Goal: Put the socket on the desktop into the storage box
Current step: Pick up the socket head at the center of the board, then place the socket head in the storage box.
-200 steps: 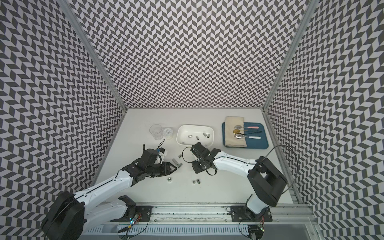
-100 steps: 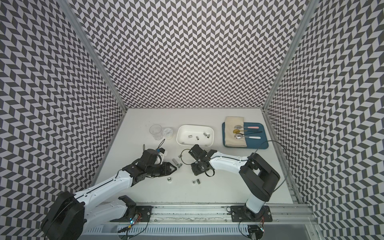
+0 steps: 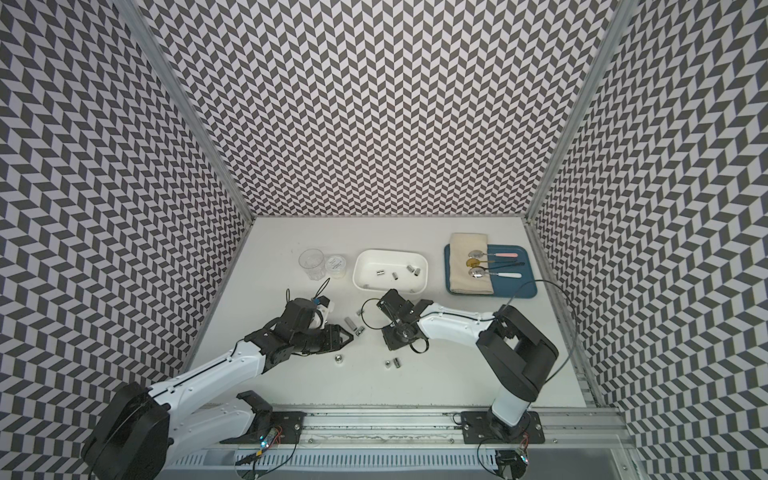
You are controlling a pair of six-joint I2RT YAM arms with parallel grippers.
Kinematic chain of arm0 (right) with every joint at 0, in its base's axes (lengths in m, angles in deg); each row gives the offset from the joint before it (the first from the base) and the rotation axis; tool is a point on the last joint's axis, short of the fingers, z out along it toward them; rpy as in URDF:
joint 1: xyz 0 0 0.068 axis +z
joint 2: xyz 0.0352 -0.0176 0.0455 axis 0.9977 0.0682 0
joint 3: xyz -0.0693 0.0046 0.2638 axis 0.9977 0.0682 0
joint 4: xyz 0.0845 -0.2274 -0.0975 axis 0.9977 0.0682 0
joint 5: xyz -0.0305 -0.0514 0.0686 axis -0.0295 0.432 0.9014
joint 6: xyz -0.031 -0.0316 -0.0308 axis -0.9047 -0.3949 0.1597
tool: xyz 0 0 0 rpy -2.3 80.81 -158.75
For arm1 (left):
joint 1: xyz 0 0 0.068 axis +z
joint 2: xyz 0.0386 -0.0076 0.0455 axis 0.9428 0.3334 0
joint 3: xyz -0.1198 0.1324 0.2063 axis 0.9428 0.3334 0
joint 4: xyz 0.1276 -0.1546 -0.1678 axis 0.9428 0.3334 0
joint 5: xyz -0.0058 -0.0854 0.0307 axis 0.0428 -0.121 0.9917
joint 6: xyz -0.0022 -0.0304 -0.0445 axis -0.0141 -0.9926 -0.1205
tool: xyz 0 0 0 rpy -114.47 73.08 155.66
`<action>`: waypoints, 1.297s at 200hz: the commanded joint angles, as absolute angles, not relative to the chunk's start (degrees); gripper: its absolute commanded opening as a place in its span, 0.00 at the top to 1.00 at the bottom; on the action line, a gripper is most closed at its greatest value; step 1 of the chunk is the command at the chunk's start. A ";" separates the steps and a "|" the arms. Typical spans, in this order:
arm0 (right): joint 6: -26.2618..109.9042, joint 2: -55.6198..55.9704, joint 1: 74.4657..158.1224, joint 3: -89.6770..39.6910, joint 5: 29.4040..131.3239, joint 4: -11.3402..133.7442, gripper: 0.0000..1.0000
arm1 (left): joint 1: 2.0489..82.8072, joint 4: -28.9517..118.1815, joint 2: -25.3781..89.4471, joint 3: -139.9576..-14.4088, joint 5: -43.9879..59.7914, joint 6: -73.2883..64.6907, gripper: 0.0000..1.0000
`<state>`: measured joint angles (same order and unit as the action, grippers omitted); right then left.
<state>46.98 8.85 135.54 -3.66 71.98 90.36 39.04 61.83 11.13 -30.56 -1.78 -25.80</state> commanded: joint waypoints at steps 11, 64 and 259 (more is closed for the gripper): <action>47.10 9.22 136.01 -3.61 71.09 88.95 0.79 | 38.80 60.67 11.45 -30.61 -1.31 -26.12 0.51; 47.18 6.99 135.76 -4.73 70.65 89.60 0.79 | 38.78 60.83 11.58 -31.60 -0.95 -26.17 0.51; 41.58 10.22 121.01 -24.70 73.90 93.57 0.78 | 40.79 59.38 15.82 -40.05 3.17 -24.96 0.51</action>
